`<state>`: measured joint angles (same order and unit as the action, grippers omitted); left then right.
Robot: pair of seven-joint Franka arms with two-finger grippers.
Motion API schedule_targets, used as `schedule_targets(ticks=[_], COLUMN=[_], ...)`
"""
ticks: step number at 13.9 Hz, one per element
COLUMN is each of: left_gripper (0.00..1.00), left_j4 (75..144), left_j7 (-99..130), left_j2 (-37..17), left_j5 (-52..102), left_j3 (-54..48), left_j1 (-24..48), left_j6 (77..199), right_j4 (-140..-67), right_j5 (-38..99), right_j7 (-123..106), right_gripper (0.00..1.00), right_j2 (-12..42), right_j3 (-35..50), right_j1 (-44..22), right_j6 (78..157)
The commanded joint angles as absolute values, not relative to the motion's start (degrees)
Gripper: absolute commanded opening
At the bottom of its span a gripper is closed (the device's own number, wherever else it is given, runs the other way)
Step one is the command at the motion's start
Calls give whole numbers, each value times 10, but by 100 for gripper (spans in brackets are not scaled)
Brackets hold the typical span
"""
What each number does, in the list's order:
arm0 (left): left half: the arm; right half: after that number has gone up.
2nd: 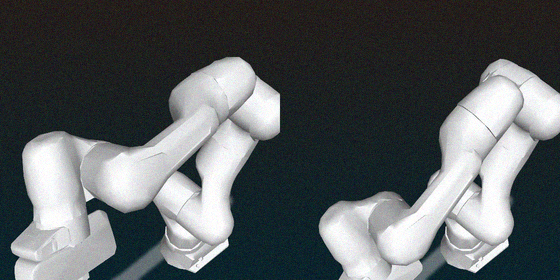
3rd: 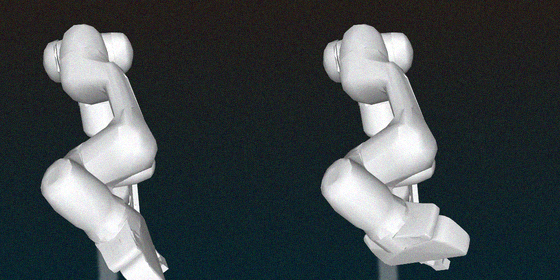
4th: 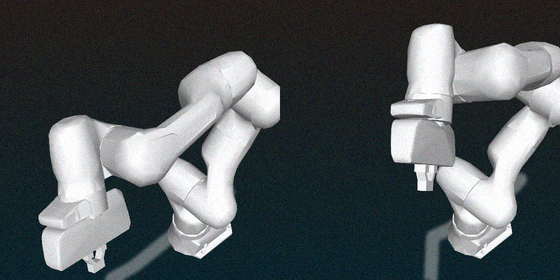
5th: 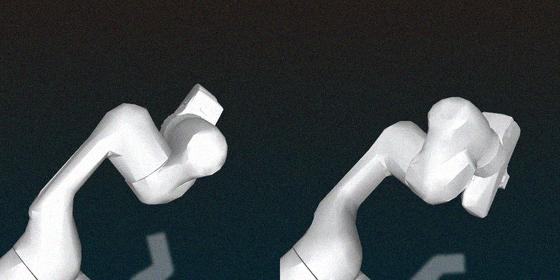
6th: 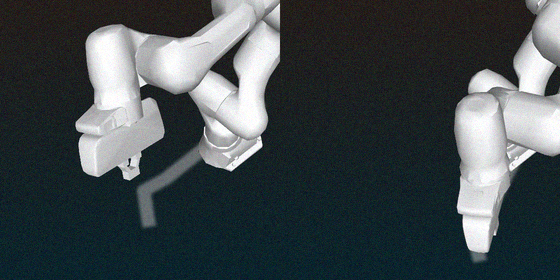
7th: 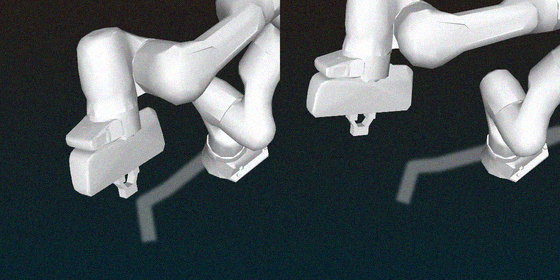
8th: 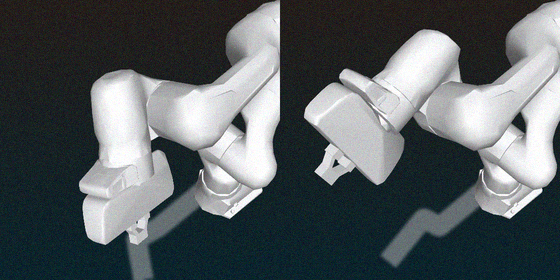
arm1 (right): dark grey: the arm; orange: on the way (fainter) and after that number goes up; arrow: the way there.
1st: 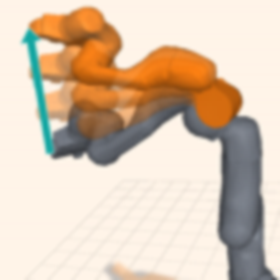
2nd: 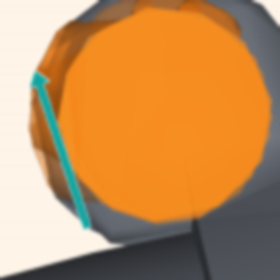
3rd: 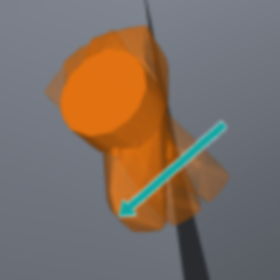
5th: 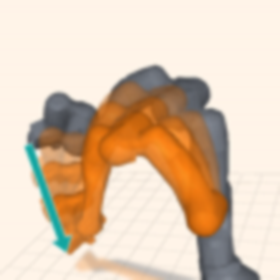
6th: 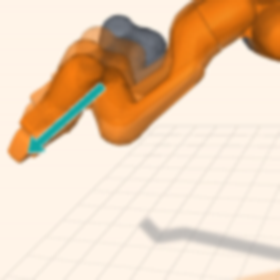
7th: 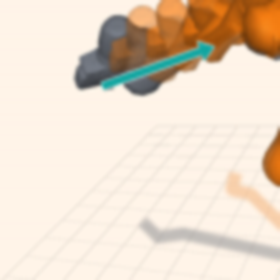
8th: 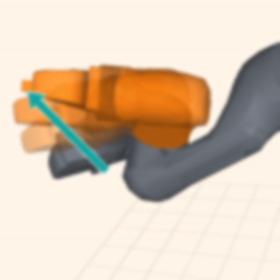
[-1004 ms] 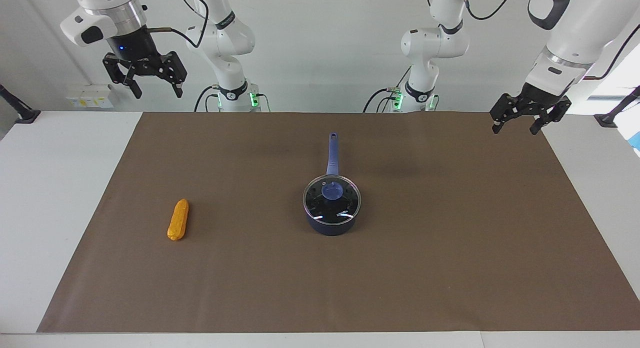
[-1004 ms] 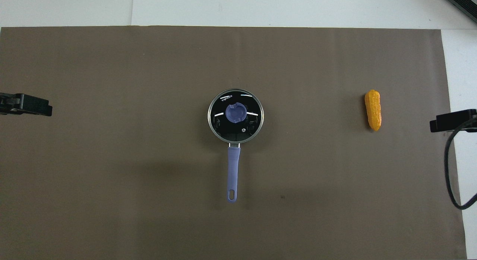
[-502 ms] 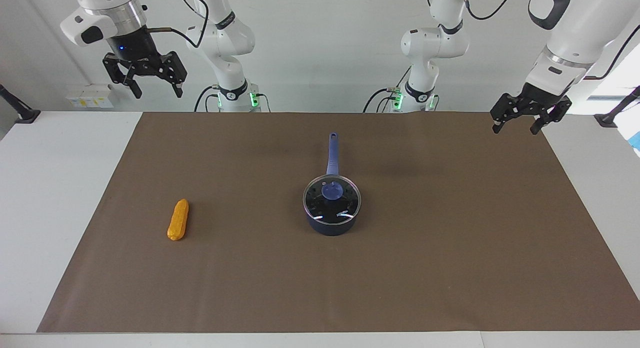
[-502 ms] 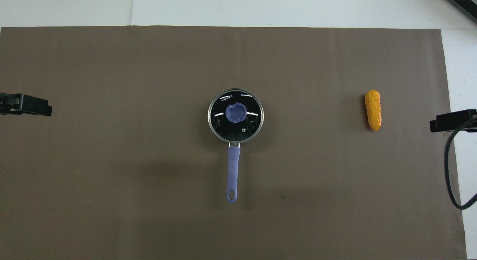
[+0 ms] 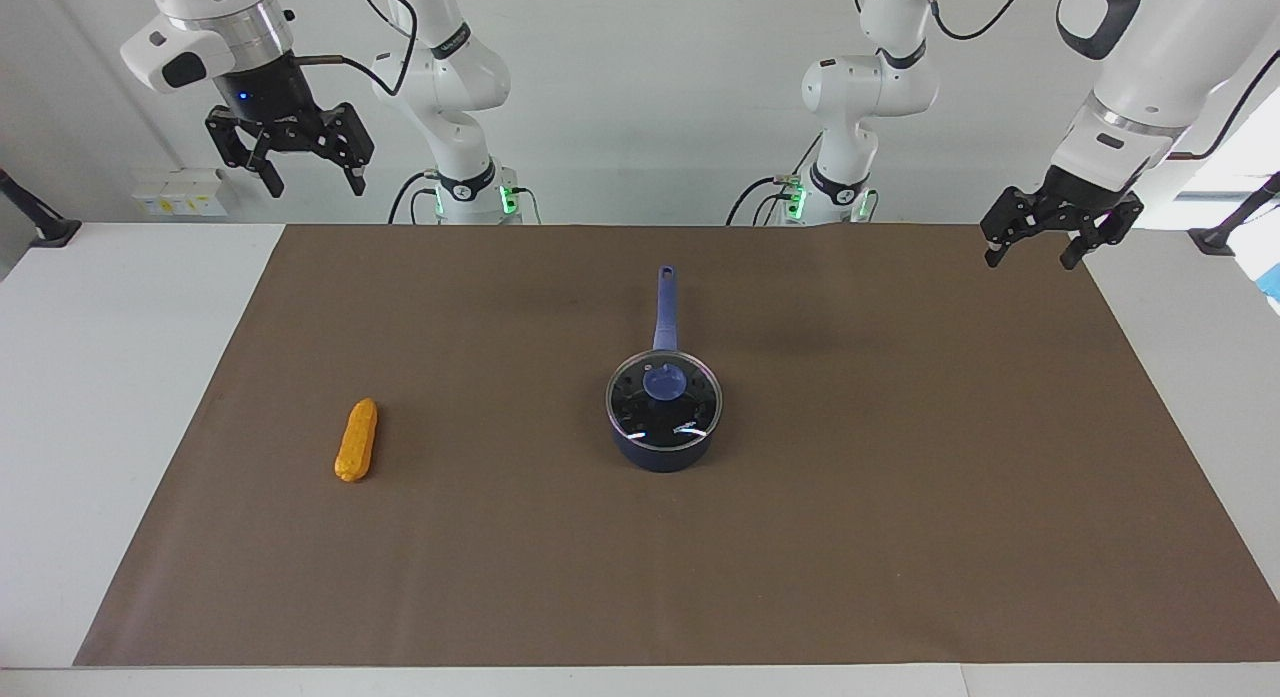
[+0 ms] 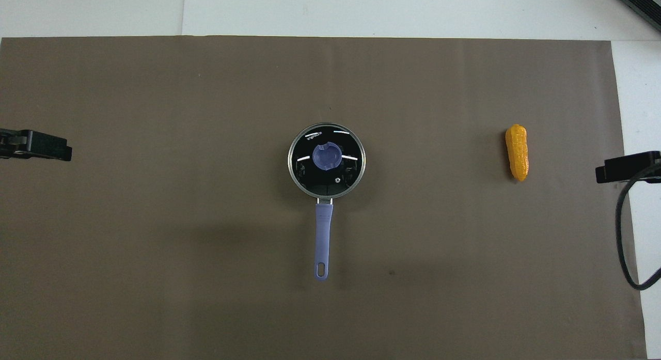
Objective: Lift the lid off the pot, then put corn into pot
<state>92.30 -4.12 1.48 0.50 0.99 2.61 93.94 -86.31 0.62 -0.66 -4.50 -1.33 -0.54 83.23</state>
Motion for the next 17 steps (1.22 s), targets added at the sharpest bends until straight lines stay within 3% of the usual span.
schedule_targets(ticks=[1, 17], left_gripper=[100, 100], left_j4=[925, 927], left_j7=[-49, -46], left_j2=[22, 22], left_j5=[7, 7], left_j3=[12, 9], left_j1=[26, 33], left_j6=[933, 933], right_j4=[-858, -858], right_j5=[15, 15], right_j7=[-19, -19], right_gripper=[100, 100], right_j2=[-46, -46], right_j3=[-14, -14], right_j1=[-2, -2], right_j6=[824, 824])
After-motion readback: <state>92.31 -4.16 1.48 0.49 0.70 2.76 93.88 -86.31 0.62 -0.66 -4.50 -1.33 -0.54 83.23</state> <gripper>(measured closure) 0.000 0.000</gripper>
